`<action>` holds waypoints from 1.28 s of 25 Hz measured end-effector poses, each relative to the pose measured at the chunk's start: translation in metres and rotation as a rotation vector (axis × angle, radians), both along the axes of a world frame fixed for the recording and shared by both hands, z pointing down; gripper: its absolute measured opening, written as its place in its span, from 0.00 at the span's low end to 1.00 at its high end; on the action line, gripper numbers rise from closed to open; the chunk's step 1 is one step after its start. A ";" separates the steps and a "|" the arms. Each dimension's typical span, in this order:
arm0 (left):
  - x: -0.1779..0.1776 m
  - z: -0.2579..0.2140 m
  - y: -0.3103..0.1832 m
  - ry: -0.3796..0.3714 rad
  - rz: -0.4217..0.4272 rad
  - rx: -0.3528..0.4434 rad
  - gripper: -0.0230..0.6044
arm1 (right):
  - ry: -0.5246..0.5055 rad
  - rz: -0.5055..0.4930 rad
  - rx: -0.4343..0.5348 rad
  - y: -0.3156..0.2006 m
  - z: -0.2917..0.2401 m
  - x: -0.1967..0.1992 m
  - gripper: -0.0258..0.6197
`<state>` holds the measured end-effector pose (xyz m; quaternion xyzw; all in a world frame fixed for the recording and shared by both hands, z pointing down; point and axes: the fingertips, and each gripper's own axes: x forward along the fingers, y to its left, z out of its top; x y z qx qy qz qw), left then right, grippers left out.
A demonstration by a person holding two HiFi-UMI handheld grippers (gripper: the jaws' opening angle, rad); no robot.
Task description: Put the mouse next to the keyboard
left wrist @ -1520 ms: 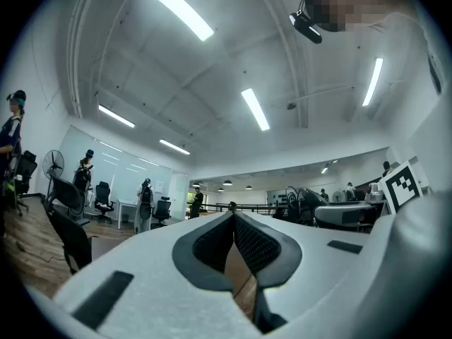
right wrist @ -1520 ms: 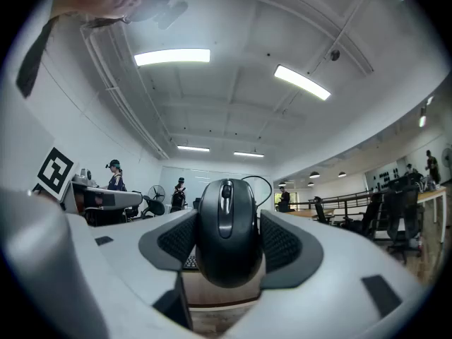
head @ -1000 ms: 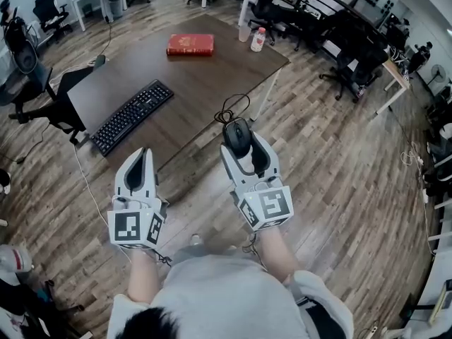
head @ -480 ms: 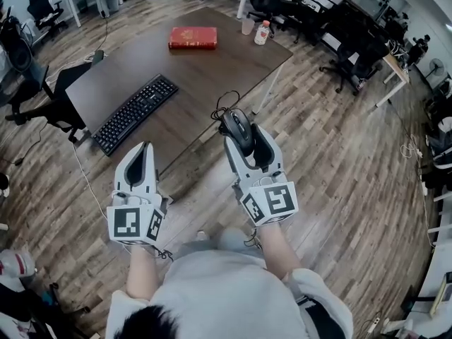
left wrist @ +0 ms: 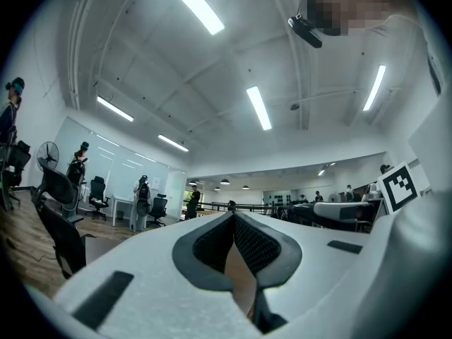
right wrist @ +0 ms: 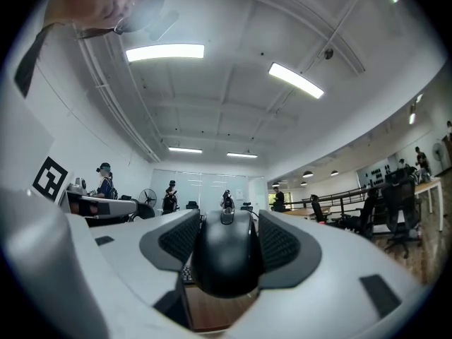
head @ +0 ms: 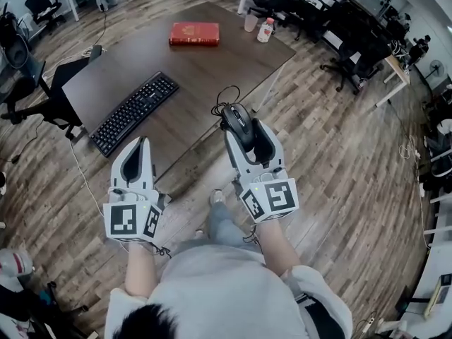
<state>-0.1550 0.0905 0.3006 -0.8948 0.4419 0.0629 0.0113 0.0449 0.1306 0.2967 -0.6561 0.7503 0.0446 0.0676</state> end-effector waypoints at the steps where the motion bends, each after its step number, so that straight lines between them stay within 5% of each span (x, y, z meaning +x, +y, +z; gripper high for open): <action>1: 0.002 -0.001 -0.004 0.000 -0.003 0.001 0.05 | 0.001 -0.004 0.002 -0.005 -0.001 0.001 0.42; 32: 0.092 -0.017 -0.151 -0.014 -0.184 0.028 0.05 | -0.040 -0.173 0.013 -0.192 -0.007 0.098 0.42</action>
